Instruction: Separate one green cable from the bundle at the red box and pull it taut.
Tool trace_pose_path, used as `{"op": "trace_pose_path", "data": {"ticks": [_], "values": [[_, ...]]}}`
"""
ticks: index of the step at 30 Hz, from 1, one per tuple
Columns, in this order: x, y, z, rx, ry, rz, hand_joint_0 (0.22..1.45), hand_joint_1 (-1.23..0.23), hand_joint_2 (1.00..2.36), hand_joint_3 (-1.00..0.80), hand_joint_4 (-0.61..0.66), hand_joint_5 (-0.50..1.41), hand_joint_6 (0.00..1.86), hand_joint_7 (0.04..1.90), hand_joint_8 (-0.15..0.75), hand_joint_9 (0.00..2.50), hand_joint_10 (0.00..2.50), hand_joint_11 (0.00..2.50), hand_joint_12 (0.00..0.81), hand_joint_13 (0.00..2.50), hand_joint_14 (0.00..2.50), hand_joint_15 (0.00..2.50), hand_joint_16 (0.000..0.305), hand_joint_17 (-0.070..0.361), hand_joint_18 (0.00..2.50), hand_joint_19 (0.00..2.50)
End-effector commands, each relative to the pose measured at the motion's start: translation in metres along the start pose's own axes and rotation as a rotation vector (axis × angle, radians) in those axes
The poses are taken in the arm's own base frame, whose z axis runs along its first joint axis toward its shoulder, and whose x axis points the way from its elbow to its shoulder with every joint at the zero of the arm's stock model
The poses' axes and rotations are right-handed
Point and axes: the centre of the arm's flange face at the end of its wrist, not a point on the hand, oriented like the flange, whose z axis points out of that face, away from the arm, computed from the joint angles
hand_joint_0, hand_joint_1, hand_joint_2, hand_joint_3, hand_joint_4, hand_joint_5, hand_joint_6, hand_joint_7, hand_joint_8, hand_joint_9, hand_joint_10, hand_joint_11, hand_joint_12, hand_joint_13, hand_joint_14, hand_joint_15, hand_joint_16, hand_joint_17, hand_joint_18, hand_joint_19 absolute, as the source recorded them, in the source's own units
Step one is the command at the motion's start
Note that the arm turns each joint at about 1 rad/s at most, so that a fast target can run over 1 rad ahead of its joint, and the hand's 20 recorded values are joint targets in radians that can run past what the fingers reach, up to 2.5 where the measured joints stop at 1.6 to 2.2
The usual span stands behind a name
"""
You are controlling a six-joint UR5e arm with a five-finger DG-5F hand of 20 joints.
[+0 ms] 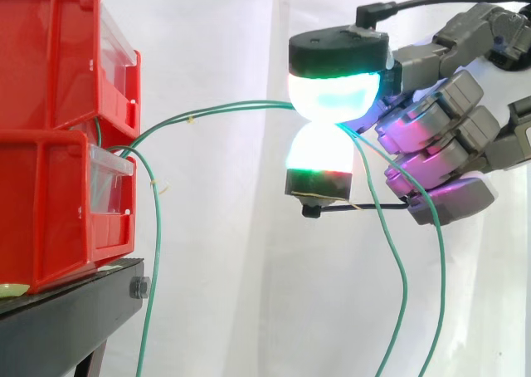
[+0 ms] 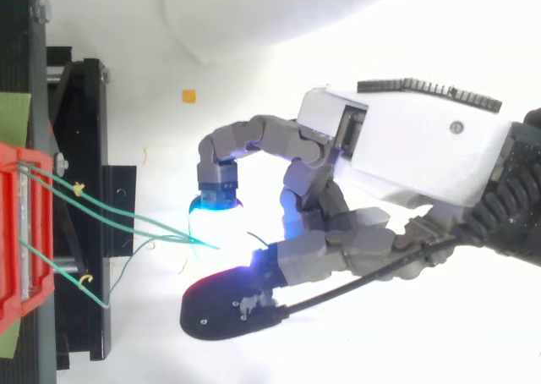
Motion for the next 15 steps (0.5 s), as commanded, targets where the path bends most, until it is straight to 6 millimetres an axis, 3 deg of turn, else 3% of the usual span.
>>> {"op": "trace_pose_path", "data": {"ticks": [1, 15], "values": [[0.0010, -0.0008, -0.0002, 0.002, 0.004, 0.020, 0.72, -0.66, 1.00, -0.50, 0.33, -0.01, 0.66, 1.25, 0.242, 1.48, 0.74, 1.84, 0.312, 1.08, 1.46, 1.26, 0.047, 0.105, 1.20, 1.24], [0.0021, -0.0007, -0.0006, 0.002, 0.007, -0.010, 0.71, -0.66, 1.00, -0.50, 0.31, -0.01, 0.66, 1.25, 0.240, 1.47, 0.74, 1.86, 0.314, 1.08, 1.46, 1.27, 0.047, 0.106, 1.20, 1.23]]}}
